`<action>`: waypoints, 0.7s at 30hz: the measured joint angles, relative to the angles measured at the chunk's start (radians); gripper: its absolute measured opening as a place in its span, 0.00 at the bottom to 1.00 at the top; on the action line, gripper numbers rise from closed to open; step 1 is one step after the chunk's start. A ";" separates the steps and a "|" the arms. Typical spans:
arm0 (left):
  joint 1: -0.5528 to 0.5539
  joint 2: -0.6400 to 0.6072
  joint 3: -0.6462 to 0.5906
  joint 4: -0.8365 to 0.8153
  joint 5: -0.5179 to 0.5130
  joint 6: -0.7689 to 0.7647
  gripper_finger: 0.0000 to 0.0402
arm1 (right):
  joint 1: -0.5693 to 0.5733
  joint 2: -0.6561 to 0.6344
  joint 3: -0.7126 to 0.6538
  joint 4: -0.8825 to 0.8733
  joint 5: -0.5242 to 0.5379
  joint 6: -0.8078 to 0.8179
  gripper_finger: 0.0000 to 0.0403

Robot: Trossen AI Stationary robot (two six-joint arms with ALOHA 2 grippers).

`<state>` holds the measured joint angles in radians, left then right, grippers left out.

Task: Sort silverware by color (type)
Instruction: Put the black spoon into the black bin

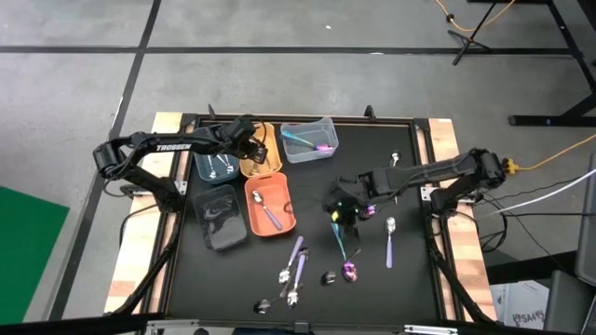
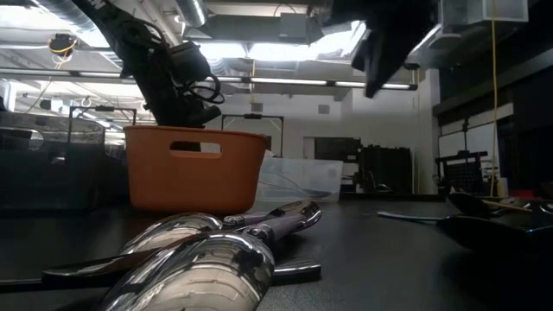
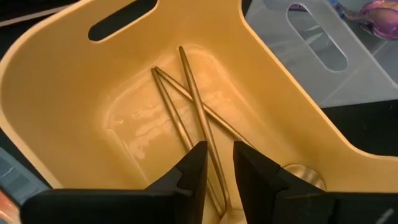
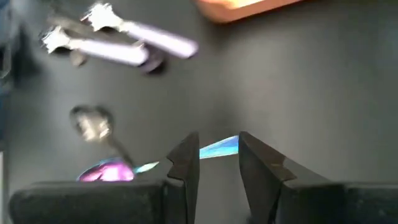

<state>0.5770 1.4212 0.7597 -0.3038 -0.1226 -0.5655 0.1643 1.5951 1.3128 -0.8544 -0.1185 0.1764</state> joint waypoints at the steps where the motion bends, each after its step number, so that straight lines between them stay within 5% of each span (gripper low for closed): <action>1: 0.000 0.000 0.000 0.001 0.000 0.000 0.18 | 0.016 0.000 -0.010 -0.002 -0.014 0.000 0.25; 21: -0.003 0.000 0.000 0.001 -0.026 0.002 0.18 | 0.311 0.000 -0.203 0.313 -0.013 -0.001 0.25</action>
<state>0.5743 1.4212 0.7597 -0.3027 -0.1482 -0.5637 0.4755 1.5955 1.1097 -0.5415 -0.1314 0.1753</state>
